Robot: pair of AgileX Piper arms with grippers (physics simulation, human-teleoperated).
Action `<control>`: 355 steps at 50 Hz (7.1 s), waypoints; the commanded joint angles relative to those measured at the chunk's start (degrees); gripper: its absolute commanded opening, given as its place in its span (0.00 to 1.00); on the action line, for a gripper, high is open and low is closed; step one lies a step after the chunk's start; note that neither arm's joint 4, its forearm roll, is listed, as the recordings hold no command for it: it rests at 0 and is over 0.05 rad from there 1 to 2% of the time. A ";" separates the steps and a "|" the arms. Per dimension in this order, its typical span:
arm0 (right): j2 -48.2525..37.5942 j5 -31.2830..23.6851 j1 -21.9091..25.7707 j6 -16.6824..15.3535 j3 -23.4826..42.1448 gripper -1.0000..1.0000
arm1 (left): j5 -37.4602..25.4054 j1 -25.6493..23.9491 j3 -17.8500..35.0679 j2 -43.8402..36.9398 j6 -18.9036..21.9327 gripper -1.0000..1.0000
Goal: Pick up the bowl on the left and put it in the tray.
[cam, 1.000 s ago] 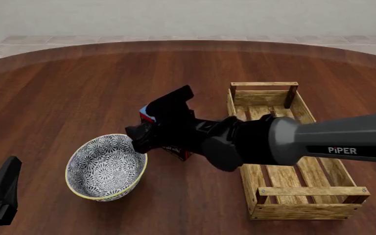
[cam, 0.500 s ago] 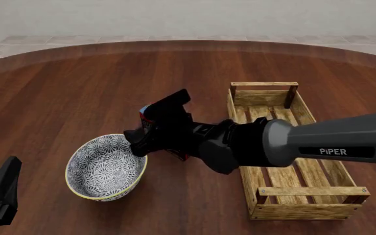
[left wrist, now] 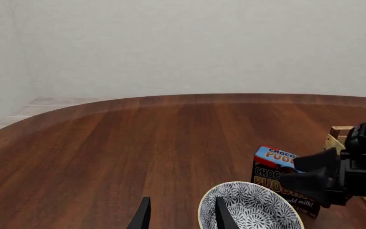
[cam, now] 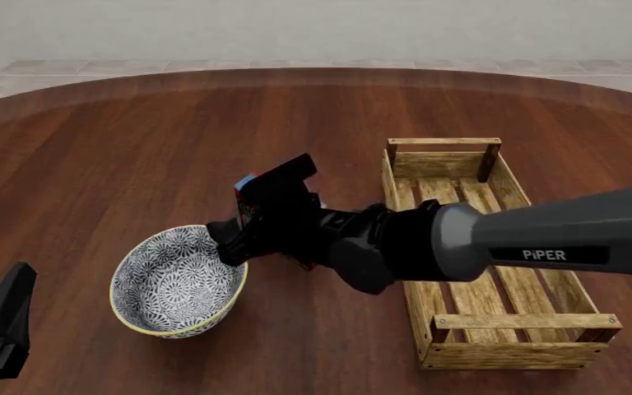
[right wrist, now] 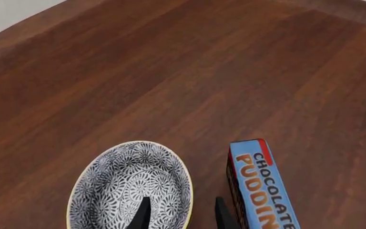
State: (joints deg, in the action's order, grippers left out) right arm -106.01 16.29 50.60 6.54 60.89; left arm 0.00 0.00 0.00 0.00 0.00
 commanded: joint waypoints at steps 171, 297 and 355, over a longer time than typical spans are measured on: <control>-12.72 -0.75 0.36 1.00 7.47 1.00 | 0.00 0.00 0.00 0.00 0.00 1.00; -1.85 0.98 2.16 4.48 0.56 0.00 | 0.00 0.00 0.00 0.00 0.00 1.00; 16.99 -6.33 1.74 4.65 -2.80 0.00 | 0.00 0.00 0.00 0.00 0.00 1.00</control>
State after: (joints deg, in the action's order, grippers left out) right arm -92.37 10.91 52.52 11.44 58.40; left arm 0.00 0.00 0.00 0.00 0.00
